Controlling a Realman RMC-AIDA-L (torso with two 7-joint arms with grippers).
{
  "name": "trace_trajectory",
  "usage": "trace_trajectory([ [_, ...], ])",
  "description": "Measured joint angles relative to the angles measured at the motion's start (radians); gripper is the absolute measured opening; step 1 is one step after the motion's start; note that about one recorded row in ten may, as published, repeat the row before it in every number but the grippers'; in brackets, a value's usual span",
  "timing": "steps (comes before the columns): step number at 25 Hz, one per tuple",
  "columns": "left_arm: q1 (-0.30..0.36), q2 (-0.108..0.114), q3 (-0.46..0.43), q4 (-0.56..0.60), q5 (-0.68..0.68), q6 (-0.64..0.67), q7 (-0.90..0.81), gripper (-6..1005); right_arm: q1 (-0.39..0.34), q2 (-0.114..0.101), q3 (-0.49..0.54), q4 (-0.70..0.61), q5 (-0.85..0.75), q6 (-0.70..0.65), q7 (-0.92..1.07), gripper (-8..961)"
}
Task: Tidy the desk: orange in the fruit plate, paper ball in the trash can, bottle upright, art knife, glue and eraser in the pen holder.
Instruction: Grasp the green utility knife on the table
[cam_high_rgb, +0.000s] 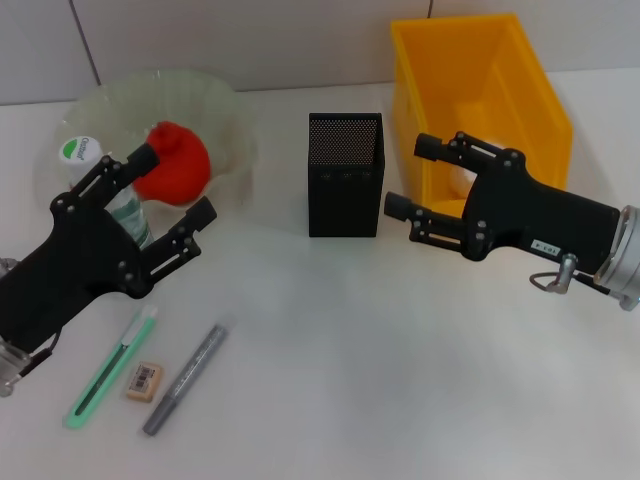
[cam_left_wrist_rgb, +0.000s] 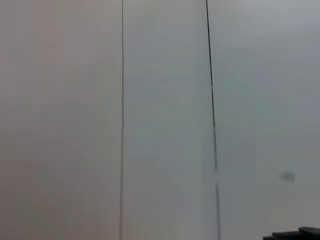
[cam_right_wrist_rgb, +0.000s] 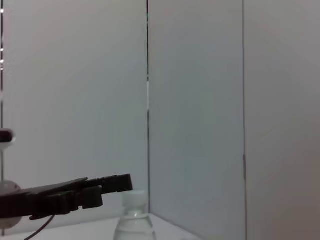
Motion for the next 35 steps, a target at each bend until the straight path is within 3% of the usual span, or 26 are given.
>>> trace_trajectory([
  [4, 0.000, 0.028, -0.001, 0.042, 0.082, -0.039, -0.110, 810, 0.000, -0.003, 0.003, -0.031, -0.079, 0.001, 0.067, 771],
  [9, 0.008, 0.043, -0.002, 0.085, 0.150, -0.053, -0.177, 810, 0.000, -0.004, 0.051, -0.111, -0.248, -0.010, 0.203, 771],
  [16, 0.043, 0.077, -0.015, 0.173, 0.281, -0.048, -0.336, 811, -0.005, -0.008, 0.203, -0.236, -0.433, -0.161, 0.352, 771],
  [25, 0.088, 0.094, -0.107, 0.238, 0.446, -0.041, -0.468, 811, -0.001, -0.016, 0.316, -0.298, -0.542, -0.282, 0.384, 771],
  [35, 0.073, 0.088, -0.230, 0.290, 0.620, -0.063, -0.569, 811, 0.045, -0.041, 0.323, -0.304, -0.654, -0.284, 0.470, 771],
])
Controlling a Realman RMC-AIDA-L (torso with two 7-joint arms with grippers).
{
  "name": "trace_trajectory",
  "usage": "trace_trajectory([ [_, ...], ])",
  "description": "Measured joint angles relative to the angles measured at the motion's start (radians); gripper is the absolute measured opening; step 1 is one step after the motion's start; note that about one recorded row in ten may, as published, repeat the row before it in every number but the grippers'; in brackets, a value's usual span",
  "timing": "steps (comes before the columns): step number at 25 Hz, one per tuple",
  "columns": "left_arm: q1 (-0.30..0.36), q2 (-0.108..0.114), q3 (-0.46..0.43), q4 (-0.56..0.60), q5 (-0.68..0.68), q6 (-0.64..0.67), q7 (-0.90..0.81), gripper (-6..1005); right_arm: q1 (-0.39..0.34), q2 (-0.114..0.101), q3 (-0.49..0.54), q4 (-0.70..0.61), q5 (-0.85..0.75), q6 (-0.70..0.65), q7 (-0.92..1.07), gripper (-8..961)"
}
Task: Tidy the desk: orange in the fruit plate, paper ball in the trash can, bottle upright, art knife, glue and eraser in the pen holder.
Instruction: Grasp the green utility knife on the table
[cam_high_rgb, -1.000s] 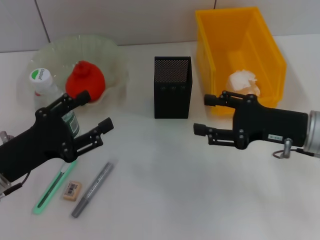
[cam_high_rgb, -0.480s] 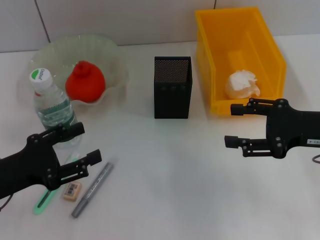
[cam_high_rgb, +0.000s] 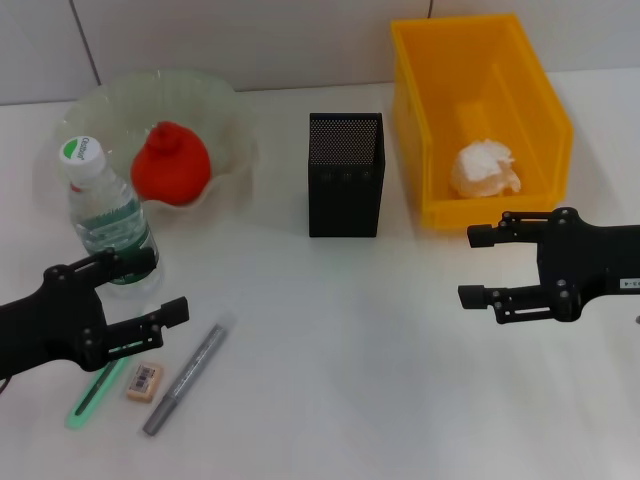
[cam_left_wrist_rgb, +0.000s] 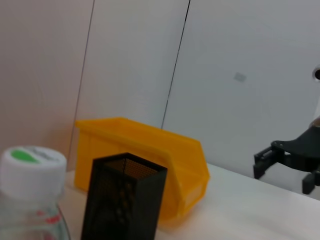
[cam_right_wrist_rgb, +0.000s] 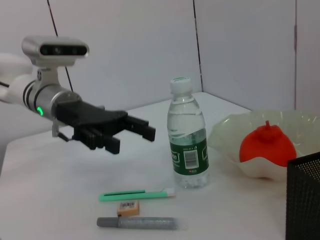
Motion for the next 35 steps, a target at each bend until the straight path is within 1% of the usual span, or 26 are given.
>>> trace_trajectory([
  [1, 0.004, -0.010, -0.032, 0.029, 0.031, -0.002, 0.006, 811, -0.001, 0.001, 0.001, -0.001, -0.001, 0.002, -0.006, 771],
  [3, 0.009, -0.020, -0.056, 0.053, 0.057, -0.005, 0.006, 811, -0.002, 0.004, 0.003, -0.005, -0.004, 0.009, -0.015, 771],
  [5, 0.009, -0.020, -0.056, 0.053, 0.057, -0.005, 0.006, 811, -0.001, 0.007, 0.003, -0.001, -0.006, 0.022, -0.015, 771],
  [6, 0.012, -0.027, -0.077, 0.065, 0.075, -0.007, 0.006, 811, -0.001, 0.008, 0.003, 0.003, -0.007, 0.027, -0.016, 771],
  [7, 0.019, -0.045, -0.120, 0.090, 0.121, -0.015, 0.005, 811, 0.000, 0.010, 0.003, 0.007, -0.007, 0.033, -0.017, 771],
  [8, 0.022, -0.054, -0.135, 0.107, 0.148, -0.016, 0.000, 811, 0.000, 0.011, 0.002, 0.011, -0.007, 0.038, -0.018, 771],
  [9, 0.022, -0.054, -0.135, 0.107, 0.148, -0.016, 0.000, 811, 0.001, 0.013, 0.000, 0.014, -0.008, 0.039, -0.018, 771],
  [11, 0.026, -0.073, -0.149, 0.143, 0.203, -0.013, -0.010, 811, 0.004, 0.017, -0.008, 0.018, -0.008, 0.041, -0.020, 771],
  [13, 0.027, -0.075, -0.147, 0.149, 0.210, -0.008, -0.014, 811, 0.012, 0.021, -0.023, 0.019, -0.015, 0.039, -0.021, 771],
  [17, 0.024, -0.073, -0.142, 0.153, 0.222, 0.016, -0.026, 811, 0.028, 0.025, -0.055, 0.021, -0.031, 0.034, -0.021, 771],
  [22, 0.024, -0.072, -0.143, 0.159, 0.236, 0.031, -0.039, 811, 0.044, 0.028, -0.123, 0.021, -0.034, 0.027, -0.020, 771],
  [23, 0.024, -0.074, -0.148, 0.195, 0.287, 0.041, -0.107, 811, 0.047, 0.028, -0.136, 0.020, -0.037, 0.025, -0.017, 771],
  [24, 0.024, -0.074, -0.148, 0.195, 0.287, 0.041, -0.107, 811, 0.051, 0.029, -0.149, 0.018, -0.041, 0.023, -0.015, 771],
  [25, 0.020, -0.076, -0.149, 0.231, 0.343, 0.034, -0.177, 811, 0.054, 0.031, -0.159, 0.014, -0.049, 0.022, -0.012, 771],
  [26, 0.020, -0.076, -0.149, 0.231, 0.343, 0.034, -0.177, 811, 0.056, 0.033, -0.164, 0.012, -0.054, 0.021, -0.011, 771],
  [27, 0.018, -0.081, -0.150, 0.263, 0.365, 0.031, -0.207, 811, 0.058, 0.035, -0.166, 0.009, -0.060, 0.021, -0.010, 771],
  [29, 0.018, -0.081, -0.150, 0.263, 0.365, 0.031, -0.207, 811, 0.059, 0.036, -0.167, 0.008, -0.064, 0.021, -0.010, 771],
  [30, 0.027, -0.104, -0.152, 0.342, 0.423, -0.011, -0.271, 811, 0.059, 0.036, -0.167, 0.008, -0.064, 0.021, -0.010, 771],
  [31, 0.027, -0.109, -0.154, 0.360, 0.443, -0.024, -0.290, 811, 0.059, 0.037, -0.167, 0.008, -0.064, 0.021, -0.010, 771],
  [32, 0.027, -0.109, -0.154, 0.360, 0.443, -0.024, -0.290, 811, 0.059, 0.037, -0.167, 0.008, -0.064, 0.021, -0.010, 771],
  [33, 0.027, -0.117, -0.156, 0.387, 0.475, -0.042, -0.321, 811, 0.058, 0.037, -0.167, 0.007, -0.064, 0.021, -0.010, 771],
  [35, 0.027, -0.117, -0.156, 0.387, 0.475, -0.042, -0.321, 811, 0.057, 0.037, -0.167, 0.009, -0.065, 0.020, -0.010, 771],
])
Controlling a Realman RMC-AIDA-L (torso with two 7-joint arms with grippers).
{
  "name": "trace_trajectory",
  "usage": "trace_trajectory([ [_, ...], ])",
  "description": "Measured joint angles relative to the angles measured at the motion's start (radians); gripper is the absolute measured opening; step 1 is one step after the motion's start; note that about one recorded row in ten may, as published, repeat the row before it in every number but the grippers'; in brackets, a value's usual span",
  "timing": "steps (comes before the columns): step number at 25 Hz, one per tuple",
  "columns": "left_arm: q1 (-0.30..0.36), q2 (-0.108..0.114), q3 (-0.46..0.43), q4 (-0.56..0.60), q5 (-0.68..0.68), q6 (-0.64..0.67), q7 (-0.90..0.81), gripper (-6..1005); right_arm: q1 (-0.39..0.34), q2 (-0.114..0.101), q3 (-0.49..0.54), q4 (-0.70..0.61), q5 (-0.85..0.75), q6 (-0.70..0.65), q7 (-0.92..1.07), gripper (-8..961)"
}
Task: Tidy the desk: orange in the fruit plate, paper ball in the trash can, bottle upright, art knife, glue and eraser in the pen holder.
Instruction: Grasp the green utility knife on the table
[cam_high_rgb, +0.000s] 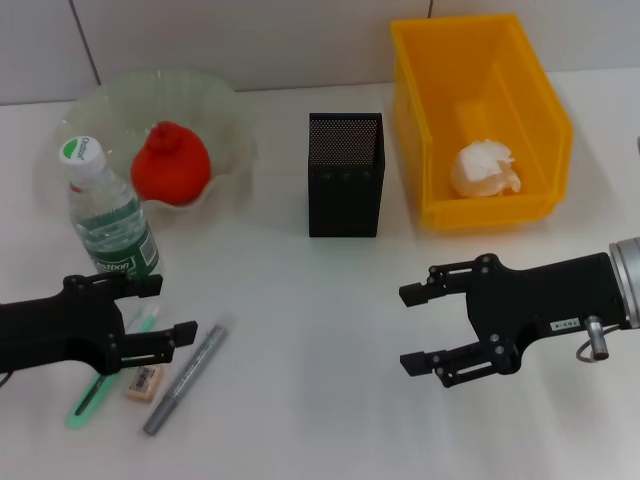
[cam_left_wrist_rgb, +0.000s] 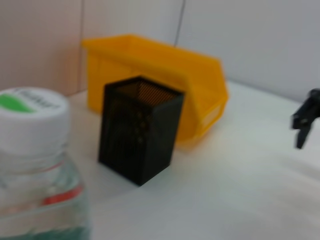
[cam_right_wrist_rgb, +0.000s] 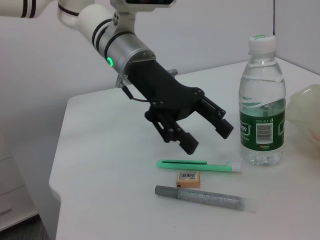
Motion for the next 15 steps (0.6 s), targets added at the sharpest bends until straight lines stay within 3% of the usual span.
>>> trace_trajectory([
  [2, 0.000, 0.000, 0.000, 0.000, 0.000, 0.000, 0.000, 811, -0.003, 0.000, 0.001, 0.002, -0.003, 0.000, 0.000, 771],
  [5, -0.007, -0.009, 0.006, 0.113, 0.121, -0.038, -0.165, 810, -0.008, 0.000, 0.007, 0.002, -0.006, 0.000, 0.000, 771],
  [9, 0.001, -0.010, 0.009, 0.150, 0.148, -0.039, -0.199, 810, -0.010, 0.000, 0.009, 0.007, -0.006, 0.005, 0.000, 771],
  [10, 0.030, -0.011, 0.023, 0.245, 0.196, -0.037, -0.309, 809, -0.011, 0.000, 0.010, 0.008, -0.006, 0.006, 0.000, 771],
  [12, 0.047, -0.010, 0.043, 0.287, 0.226, -0.033, -0.362, 809, -0.011, -0.001, 0.010, 0.009, -0.007, 0.008, -0.003, 771],
  [15, 0.047, -0.010, 0.043, 0.287, 0.226, -0.033, -0.362, 808, -0.011, -0.001, 0.010, 0.009, -0.008, 0.009, -0.005, 771],
])
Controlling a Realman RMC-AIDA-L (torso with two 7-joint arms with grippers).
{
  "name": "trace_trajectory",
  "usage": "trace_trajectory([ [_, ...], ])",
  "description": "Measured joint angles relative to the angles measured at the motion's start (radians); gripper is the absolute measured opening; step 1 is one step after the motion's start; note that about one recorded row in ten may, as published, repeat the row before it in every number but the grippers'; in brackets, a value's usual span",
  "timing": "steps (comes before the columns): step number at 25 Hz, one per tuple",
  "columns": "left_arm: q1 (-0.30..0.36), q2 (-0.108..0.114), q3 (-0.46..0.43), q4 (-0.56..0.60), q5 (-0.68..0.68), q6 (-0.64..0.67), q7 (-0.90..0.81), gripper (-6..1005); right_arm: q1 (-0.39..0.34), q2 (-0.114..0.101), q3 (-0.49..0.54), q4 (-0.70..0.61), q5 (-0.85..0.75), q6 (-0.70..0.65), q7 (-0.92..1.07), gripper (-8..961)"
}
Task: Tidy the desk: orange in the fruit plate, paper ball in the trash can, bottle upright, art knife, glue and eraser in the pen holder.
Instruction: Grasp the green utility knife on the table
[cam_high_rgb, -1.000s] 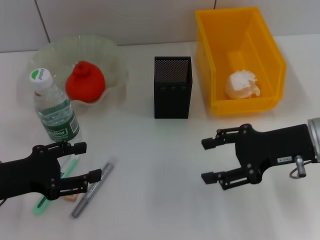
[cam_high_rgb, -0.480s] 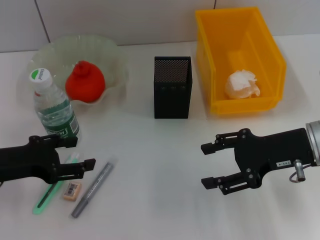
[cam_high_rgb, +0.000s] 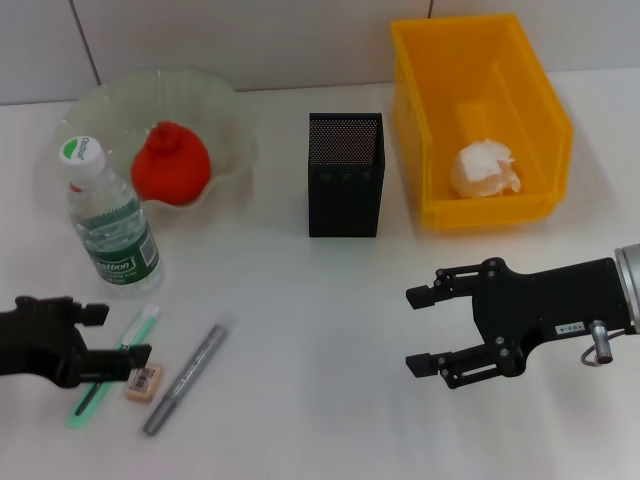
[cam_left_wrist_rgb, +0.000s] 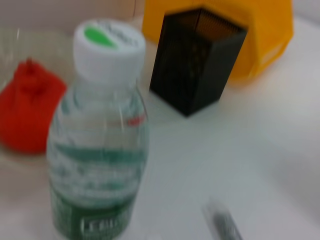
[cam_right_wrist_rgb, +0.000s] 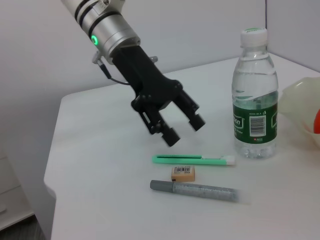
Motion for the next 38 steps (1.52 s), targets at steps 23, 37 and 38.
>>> trace_trajectory([
  [23, -0.075, -0.001, 0.377, 0.391, 0.422, 0.035, -0.737, 802, -0.002, 0.001, 0.000, 0.022, 0.001, 0.003, -0.005, 771],
  [37, -0.265, -0.001, 0.366, 0.229, 0.532, 0.124, -0.891, 798, 0.001, 0.001, 0.000, 0.017, 0.007, 0.002, -0.006, 769],
  [38, -0.265, -0.001, 0.366, 0.229, 0.532, 0.124, -0.891, 797, 0.000, 0.001, 0.000, 0.017, 0.007, 0.003, -0.006, 769],
])
